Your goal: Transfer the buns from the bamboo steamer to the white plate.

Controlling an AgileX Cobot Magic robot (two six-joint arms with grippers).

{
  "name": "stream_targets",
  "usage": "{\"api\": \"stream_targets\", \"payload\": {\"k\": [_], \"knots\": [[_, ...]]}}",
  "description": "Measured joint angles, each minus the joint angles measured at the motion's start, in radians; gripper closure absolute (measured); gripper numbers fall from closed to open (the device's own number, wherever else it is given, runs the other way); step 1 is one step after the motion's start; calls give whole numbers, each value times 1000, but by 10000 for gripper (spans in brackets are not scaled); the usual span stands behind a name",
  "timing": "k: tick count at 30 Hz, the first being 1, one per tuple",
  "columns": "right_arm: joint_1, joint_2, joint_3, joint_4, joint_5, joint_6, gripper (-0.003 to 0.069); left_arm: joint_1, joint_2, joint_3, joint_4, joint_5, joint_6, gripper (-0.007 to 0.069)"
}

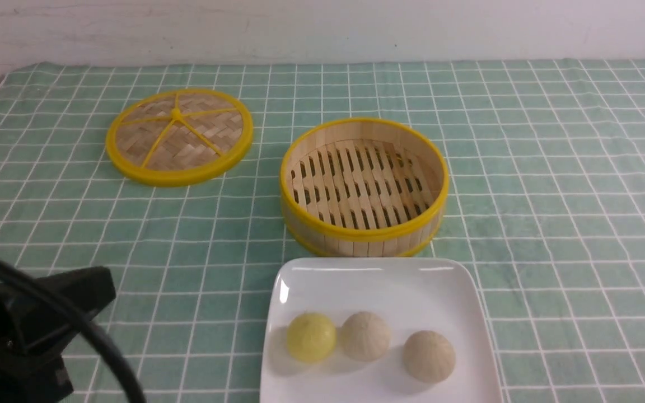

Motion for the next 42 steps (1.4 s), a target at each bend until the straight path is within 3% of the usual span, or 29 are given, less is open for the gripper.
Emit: {"api": "stream_targets", "payload": {"k": [6,18,24,29,36,42], "knots": [[0,0,0,0,0,0,575,0,-25,116,-12,-160,-34,617],[0,0,0,0,0,0,559,0,-25,184,21,-144,-36,609],[0,0,0,0,0,0,552,29,-25,188,153,-95,-71,604],[0,0,0,0,0,0,547,186,-37,199,241,-91,-117,601],[0,0,0,0,0,0,538,440,-123,350,243,-96,15,592],[0,0,0,0,0,0,531,543,-327,508,247,-93,33,592]]}}
